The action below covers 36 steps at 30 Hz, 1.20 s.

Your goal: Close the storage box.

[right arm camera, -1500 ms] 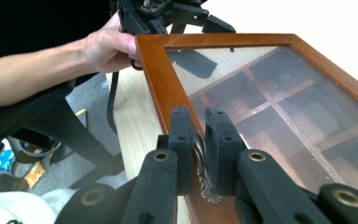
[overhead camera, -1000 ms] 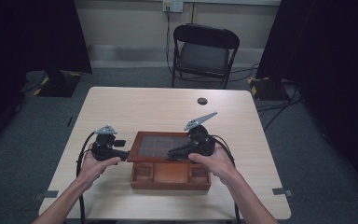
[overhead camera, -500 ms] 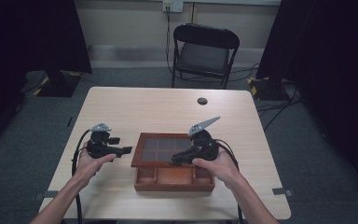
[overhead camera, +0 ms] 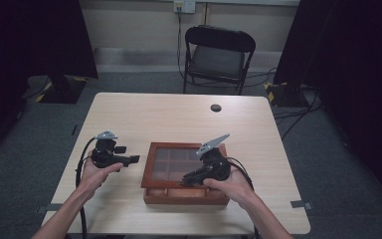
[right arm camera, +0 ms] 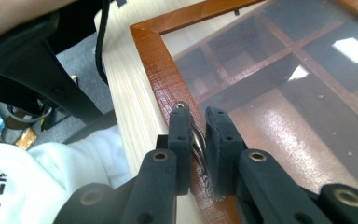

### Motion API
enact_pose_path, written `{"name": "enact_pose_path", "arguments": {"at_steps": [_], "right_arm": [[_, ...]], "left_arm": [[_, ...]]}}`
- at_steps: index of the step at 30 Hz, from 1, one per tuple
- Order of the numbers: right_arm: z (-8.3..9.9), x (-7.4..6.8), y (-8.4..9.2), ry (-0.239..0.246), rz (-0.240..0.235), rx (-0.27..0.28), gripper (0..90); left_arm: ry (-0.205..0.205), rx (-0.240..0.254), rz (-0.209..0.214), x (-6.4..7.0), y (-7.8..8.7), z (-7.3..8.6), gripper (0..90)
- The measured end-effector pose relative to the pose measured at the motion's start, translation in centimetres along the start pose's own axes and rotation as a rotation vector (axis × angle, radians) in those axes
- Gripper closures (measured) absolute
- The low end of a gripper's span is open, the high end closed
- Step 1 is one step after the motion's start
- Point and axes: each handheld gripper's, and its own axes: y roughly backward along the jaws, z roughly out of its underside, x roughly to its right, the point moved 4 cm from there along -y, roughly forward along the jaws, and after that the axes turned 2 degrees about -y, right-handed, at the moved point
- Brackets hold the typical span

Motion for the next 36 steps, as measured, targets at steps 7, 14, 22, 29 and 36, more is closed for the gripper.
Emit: {"name": "enact_pose_path", "arguments": {"at_steps": [7, 14, 22, 29, 36], "right_arm": [[0.5, 0.0, -0.8, -0.002, -0.001, -0.018, 81.9], [1.4, 0.3, -2.3, -0.006, -0.004, -0.059, 82.2], [2.1, 0.6, -3.4, -0.017, -0.004, -0.101, 82.2], [2.5, 0.6, -3.7, -0.017, 0.003, -0.081, 82.0], [1.7, 1.7, -1.6, -0.081, 0.084, 0.067, 58.0]], "left_arm": [[-0.006, -0.012, 0.01, 0.1, -0.1, 0.0, 21.0], [0.011, -0.002, 0.008, 0.2, 0.1, -0.1, 21.3], [0.009, -0.01, 0.013, 0.2, 0.0, 0.0, 21.3], [0.031, 0.006, 0.01, 0.2, 0.2, -0.2, 21.9], [0.048, 0.021, 0.002, 0.2, 0.5, -0.3, 22.0]]}}
